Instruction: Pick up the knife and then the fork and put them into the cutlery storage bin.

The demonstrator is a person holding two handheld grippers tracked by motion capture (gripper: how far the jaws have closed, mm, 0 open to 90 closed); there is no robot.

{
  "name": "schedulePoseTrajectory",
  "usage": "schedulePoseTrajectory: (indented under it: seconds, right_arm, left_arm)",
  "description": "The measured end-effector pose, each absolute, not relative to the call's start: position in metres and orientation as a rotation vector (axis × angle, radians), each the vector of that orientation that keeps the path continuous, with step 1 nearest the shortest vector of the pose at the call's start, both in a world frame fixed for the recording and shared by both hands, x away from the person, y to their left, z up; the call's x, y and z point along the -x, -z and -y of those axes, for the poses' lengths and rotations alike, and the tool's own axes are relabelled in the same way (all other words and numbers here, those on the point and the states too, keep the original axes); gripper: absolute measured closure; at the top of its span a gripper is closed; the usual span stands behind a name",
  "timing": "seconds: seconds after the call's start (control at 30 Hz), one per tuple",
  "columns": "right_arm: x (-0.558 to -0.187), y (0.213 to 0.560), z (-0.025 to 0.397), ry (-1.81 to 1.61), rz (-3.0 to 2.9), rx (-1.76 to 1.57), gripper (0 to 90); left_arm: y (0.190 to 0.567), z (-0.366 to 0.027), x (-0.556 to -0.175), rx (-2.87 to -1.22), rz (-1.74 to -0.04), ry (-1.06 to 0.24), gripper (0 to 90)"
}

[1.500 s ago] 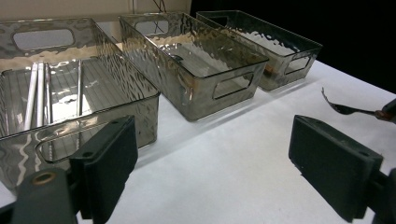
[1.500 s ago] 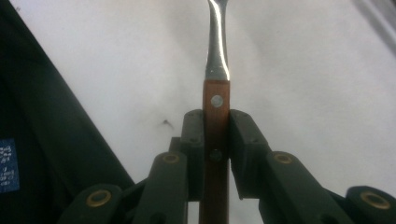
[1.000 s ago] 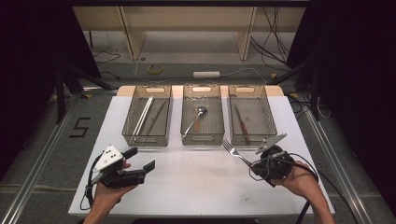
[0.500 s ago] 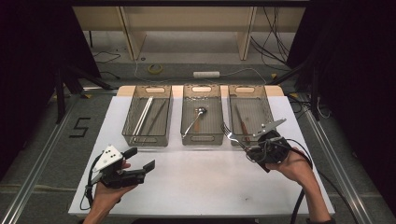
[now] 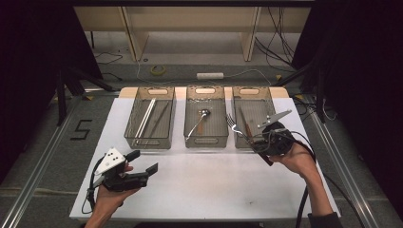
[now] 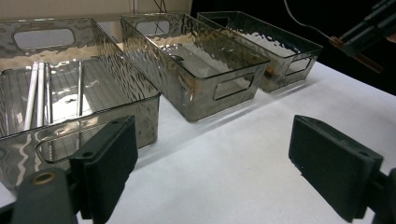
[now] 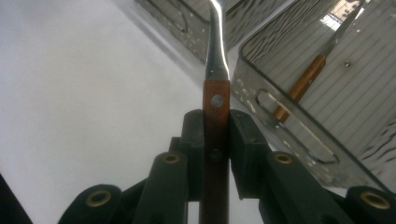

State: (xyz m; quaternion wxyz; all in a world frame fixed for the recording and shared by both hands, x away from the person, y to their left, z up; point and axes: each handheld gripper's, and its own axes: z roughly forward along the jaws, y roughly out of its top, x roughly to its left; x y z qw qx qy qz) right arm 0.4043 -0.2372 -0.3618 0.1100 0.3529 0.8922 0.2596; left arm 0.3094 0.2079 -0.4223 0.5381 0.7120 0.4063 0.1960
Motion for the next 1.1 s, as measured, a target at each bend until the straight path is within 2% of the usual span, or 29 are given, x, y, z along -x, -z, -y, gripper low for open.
schedulePoseTrajectory:
  seconds: [1.1]
  right_arm:
    - [-0.476, 0.338, 0.243, -0.874, -2.443, -1.269, 77.4]
  left_arm:
    - [0.422, -0.207, -0.31, -1.691, -0.963, -0.464, 15.2]
